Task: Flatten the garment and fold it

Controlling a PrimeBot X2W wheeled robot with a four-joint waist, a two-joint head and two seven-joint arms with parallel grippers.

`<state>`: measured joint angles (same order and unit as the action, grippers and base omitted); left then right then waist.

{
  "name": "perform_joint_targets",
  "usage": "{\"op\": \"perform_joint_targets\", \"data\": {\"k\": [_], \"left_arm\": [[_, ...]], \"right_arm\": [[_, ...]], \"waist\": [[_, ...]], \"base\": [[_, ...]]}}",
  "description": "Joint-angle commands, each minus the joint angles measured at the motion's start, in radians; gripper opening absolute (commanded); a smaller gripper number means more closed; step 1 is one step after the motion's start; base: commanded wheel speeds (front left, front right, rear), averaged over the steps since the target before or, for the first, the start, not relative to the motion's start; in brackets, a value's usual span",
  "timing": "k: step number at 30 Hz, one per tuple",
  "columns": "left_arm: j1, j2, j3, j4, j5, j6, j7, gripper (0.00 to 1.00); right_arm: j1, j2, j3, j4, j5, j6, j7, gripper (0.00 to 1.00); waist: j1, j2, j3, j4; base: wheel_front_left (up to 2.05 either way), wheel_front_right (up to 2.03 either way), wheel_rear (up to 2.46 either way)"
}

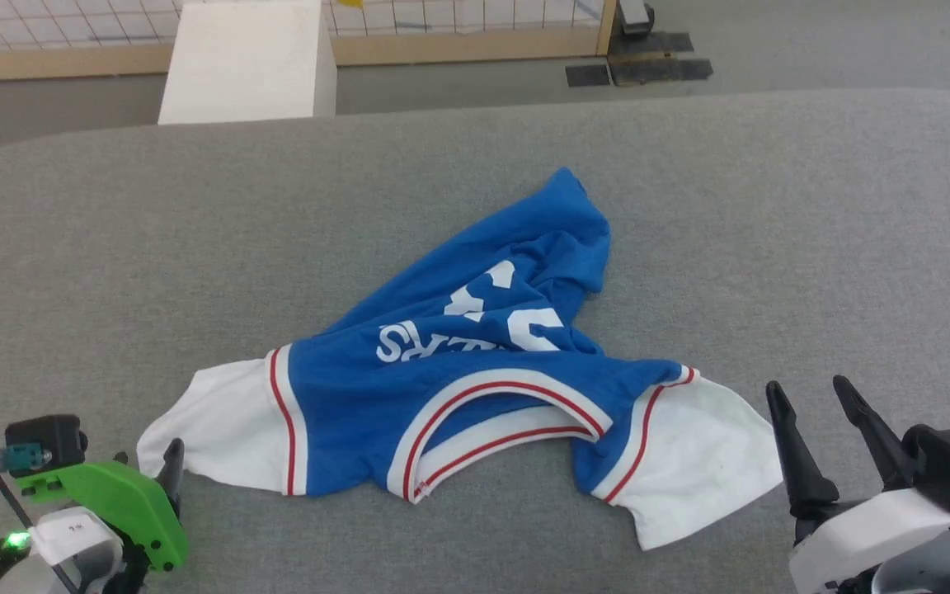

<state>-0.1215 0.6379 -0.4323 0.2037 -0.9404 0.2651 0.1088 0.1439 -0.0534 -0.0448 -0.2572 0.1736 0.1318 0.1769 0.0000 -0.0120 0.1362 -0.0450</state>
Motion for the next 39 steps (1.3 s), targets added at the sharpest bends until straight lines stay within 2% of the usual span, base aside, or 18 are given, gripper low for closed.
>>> {"op": "perform_joint_targets", "data": {"k": [1, 5, 10, 14, 19, 27, 32, 33, 34, 35, 39], "left_arm": [[-0.011, 0.016, 0.005, -0.014, 0.014, -0.007, 0.006, 1.0], [-0.027, 0.068, -0.005, -0.061, 0.012, -0.025, 0.071, 1.0], [-0.074, 0.147, -0.051, -0.093, 0.008, -0.074, 0.228, 1.0], [-0.125, 0.176, -0.081, -0.075, -0.011, -0.114, 0.346, 1.0], [-0.172, 0.166, -0.098, -0.003, -0.055, -0.153, 0.437, 1.0], [-0.215, 0.132, -0.104, 0.123, -0.092, -0.205, 0.465, 1.0], [-0.223, 0.077, -0.126, 0.201, -0.12, -0.239, 0.489, 1.0], [-0.224, 0.064, -0.131, 0.213, -0.126, -0.245, 0.492, 0.76], [-0.226, 0.049, -0.137, 0.226, -0.129, -0.253, 0.492, 0.2], [-0.226, 0.033, -0.141, 0.24, -0.135, -0.261, 0.492, 0.0], [-0.226, -0.009, -0.149, 0.277, -0.144, -0.286, 0.474, 0.0]], "right_arm": [[0.014, 0.003, -0.002, -0.007, -0.009, -0.001, 0.005, 1.0], [0.024, 0.003, -0.001, -0.015, -0.008, -0.001, 0.013, 1.0], [0.026, 0.003, 0.008, -0.02, -0.009, -0.001, 0.021, 1.0], [0.016, -0.002, 0.019, -0.022, -0.009, -0.001, 0.022, 1.0], [-0.004, -0.003, 0.03, -0.017, -0.005, -0.001, 0.017, 1.0], [-0.031, -0.003, 0.031, 0.0, 0.0, -0.001, 0.012, 1.0], [-0.046, -0.006, 0.029, 0.006, 0.005, -0.001, 0.008, 1.0], [-0.048, -0.006, 0.028, 0.007, 0.006, -0.001, 0.007, 1.0], [-0.05, -0.006, 0.026, 0.008, 0.006, -0.001, 0.007, 1.0], [-0.052, -0.006, 0.024, 0.008, 0.006, -0.001, 0.008, 1.0], [-0.055, -0.009, 0.012, 0.009, 0.007, -0.001, 0.011, 1.0]], "waist": [[0.0, 0.012, -0.026, 0.014], [0.0, 0.012, -0.042, 0.022], [0.0, 0.012, -0.043, 0.018], [0.0, 0.012, -0.024, 0.002], [0.0, 0.012, 0.017, -0.026], [0.0, 0.012, 0.082, -0.07], [0.0, 0.012, 0.102, -0.081], [0.0, 0.012, 0.104, -0.081], [0.0, 0.012, 0.106, -0.081], [0.0, 0.012, 0.107, -0.081], [0.0, 0.012, 0.103, -0.076]], "base": [[0.0, 0.0, 0.0], [0.0, 0.0, 0.0], [0.0, 0.0, 0.0], [0.0, 0.0, 0.0], [0.0, 0.0, 0.0], [0.0, 0.0, 0.0], [0.0, 0.0, 0.0], [0.0, 0.0, 0.0], [0.0, 0.0, 0.0], [0.0, 0.0, 0.0], [0.0, 0.0, 0.0]]}}
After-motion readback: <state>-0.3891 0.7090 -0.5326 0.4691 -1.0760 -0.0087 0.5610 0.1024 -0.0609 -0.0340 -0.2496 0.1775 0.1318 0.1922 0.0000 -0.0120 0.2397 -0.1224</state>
